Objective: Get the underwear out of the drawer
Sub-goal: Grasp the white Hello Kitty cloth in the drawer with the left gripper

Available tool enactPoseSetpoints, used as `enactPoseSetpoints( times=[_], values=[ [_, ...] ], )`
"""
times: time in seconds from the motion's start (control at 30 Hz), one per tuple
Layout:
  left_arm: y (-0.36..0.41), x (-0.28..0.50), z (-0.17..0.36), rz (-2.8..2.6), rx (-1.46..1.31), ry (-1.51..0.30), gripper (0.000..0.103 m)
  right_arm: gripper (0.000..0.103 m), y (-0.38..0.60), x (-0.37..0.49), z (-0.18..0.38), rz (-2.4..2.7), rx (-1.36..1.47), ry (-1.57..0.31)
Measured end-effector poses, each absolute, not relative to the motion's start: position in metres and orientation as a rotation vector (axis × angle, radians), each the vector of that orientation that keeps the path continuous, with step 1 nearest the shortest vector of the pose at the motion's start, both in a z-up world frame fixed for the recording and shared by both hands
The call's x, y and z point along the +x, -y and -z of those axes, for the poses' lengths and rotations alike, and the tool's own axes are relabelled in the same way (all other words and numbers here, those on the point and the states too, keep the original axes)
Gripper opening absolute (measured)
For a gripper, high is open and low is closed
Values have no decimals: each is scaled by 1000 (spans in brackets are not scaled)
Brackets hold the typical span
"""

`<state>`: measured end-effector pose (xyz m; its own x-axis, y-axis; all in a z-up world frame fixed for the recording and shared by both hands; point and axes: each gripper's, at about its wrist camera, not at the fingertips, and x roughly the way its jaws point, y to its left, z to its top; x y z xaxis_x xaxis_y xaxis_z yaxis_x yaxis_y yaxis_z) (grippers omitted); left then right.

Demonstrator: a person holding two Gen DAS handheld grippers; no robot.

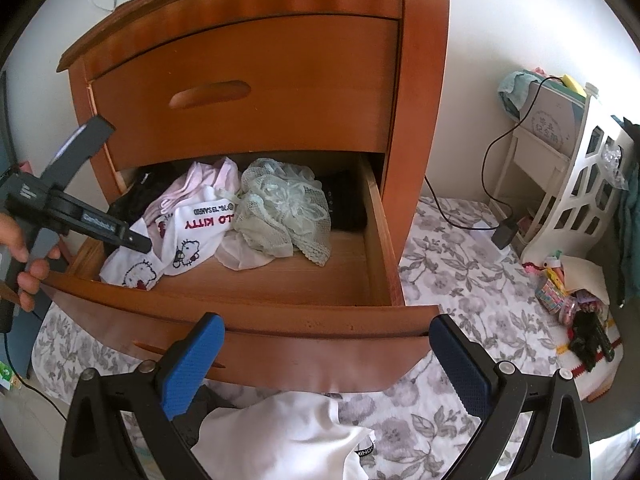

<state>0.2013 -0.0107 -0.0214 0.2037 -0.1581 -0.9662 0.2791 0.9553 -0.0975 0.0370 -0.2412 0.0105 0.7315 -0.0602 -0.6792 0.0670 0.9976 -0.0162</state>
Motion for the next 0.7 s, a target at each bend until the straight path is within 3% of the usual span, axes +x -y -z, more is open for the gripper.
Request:
enactPoseSetpoints(
  times=[0.27, 0.7],
  values=[
    [9, 196, 28, 315, 102, -1332, 14, 103, 241, 36, -10, 71, 13, -751],
    [-8, 158, -2, 339, -38, -1178, 9, 103, 240, 23, -18, 83, 25, -739]
  ],
)
